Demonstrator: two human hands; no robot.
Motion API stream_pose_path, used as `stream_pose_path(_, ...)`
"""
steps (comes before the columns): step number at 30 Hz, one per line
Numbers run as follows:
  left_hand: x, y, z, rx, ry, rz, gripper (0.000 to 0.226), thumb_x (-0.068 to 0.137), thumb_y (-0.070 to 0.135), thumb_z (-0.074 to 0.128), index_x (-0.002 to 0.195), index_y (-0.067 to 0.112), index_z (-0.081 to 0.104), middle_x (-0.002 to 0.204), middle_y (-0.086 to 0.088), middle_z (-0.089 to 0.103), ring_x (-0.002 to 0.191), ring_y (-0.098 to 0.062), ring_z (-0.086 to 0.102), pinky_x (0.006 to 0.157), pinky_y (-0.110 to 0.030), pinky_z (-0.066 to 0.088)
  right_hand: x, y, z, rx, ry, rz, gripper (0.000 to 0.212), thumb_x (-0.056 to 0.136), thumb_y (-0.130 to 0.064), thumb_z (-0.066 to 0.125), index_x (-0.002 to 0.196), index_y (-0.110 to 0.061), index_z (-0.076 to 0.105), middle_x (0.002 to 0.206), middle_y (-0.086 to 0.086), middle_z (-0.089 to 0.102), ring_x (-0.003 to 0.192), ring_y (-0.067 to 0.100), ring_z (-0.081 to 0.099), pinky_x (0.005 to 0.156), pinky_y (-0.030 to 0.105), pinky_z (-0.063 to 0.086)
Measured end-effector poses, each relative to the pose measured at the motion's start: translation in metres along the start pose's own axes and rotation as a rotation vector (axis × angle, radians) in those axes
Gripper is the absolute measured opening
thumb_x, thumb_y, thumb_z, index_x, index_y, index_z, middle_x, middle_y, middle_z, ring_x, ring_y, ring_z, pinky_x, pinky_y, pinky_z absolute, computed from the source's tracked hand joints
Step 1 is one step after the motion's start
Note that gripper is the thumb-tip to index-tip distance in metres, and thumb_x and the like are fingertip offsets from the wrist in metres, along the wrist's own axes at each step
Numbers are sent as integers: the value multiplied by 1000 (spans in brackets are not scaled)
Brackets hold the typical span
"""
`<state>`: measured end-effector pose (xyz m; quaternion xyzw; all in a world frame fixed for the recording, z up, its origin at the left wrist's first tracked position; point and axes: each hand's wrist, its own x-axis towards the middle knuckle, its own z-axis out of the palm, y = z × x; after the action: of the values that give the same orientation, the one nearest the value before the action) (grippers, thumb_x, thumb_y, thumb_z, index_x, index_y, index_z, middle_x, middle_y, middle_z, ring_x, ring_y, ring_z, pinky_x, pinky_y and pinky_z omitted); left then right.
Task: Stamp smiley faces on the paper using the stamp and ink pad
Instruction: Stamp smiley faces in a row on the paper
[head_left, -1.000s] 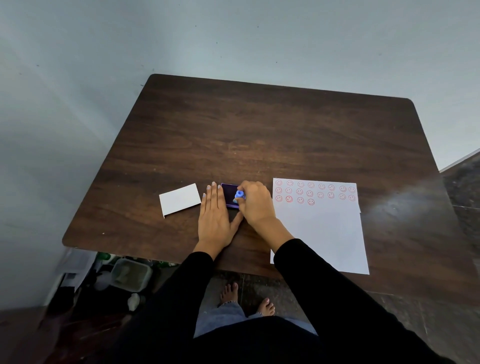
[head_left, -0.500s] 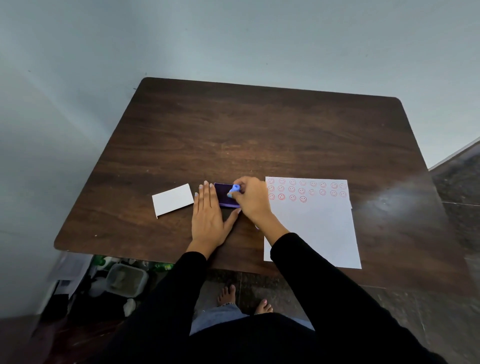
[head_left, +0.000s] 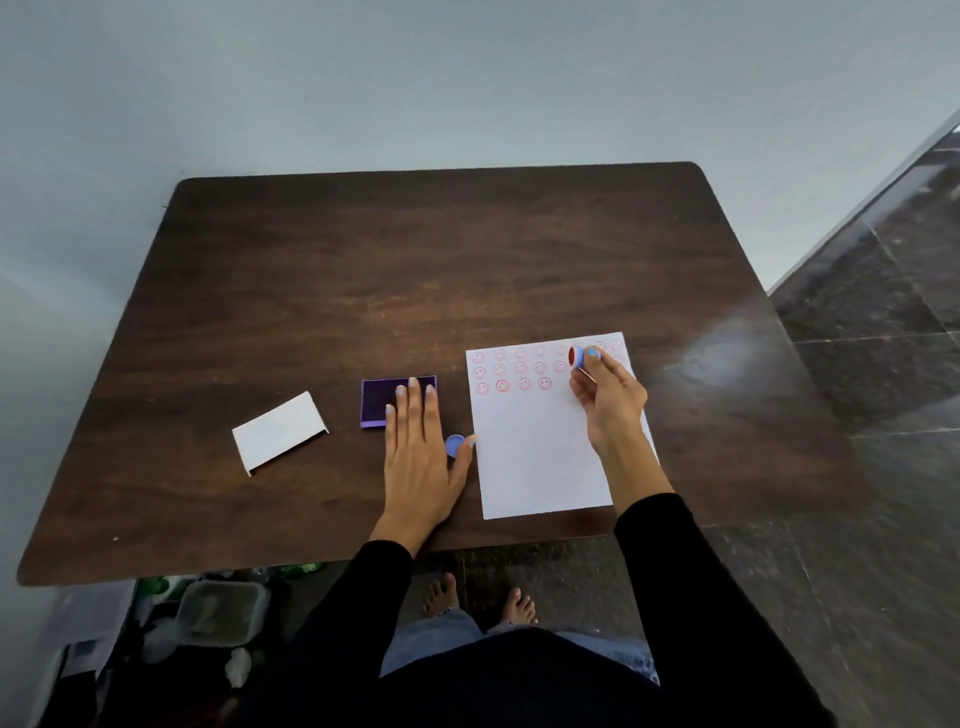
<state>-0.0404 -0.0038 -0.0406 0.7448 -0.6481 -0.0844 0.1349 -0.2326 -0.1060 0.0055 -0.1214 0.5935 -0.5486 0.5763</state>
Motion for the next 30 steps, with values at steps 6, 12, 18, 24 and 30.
stream_pose_path(6,22,18,-12,-44,-53,93,84,87,64,38,150,16,7,159,-6,-5,146,-22,-12,117,-38,-10,3,-2,-11,30,-23,26,23,81,-14,70,102,-5,68,91,6,72,76,15,70,64,24,58)
stream_pose_path(12,68,29,-21,-54,-344,129,122,65,76,60,149,18,-7,160,-5,-12,146,-21,-14,113,-35,-13,2,3,-15,110,-40,117,11,81,-14,70,89,-6,69,87,9,74,67,15,72,57,23,58)
stream_pose_path(18,83,25,-18,74,-474,190,130,57,76,66,149,18,-5,159,-8,-16,146,-24,-15,115,-40,-12,2,2,-18,161,-31,156,12,83,-15,69,89,-6,68,89,11,74,71,18,74,61,26,60)
stream_pose_path(24,87,26,-15,122,-500,188,130,57,78,64,149,19,-5,159,-8,-17,146,-26,-15,115,-41,-11,5,5,-16,113,42,45,11,81,-16,71,89,-9,69,92,10,74,76,17,73,67,26,60)
stream_pose_path(30,86,26,-15,143,-478,192,129,57,79,62,150,20,-4,159,-8,-15,146,-26,-13,115,-39,-11,0,31,-6,-292,155,-324,21,80,-28,71,98,-18,68,95,-3,71,84,9,68,66,12,53)
